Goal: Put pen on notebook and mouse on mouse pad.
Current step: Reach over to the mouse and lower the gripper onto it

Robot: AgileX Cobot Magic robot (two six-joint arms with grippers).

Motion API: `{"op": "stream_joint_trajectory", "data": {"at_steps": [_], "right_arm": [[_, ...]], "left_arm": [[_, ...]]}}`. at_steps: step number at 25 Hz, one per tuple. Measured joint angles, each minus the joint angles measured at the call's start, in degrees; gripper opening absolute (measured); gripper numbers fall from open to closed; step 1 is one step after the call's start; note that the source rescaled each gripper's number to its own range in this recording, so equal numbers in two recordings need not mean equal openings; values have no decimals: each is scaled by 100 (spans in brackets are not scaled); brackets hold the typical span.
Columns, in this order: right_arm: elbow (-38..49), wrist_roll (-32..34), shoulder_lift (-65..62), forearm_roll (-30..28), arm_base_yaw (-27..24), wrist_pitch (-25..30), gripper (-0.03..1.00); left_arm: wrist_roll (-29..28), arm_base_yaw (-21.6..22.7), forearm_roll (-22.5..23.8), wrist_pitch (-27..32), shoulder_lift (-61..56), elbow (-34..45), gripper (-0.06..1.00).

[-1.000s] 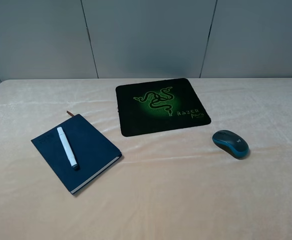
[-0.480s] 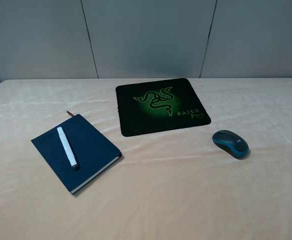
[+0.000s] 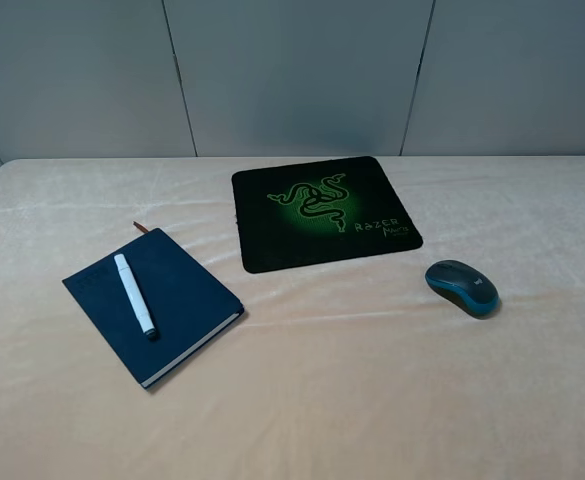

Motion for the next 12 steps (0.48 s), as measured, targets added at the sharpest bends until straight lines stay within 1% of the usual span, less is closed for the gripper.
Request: {"op": "stream_joint_trajectory", "data": {"at_steps": [12], "right_arm": [[0, 0, 0, 0, 0, 0, 100]], "left_arm": [[0, 0, 0, 0, 0, 0, 100]]}}
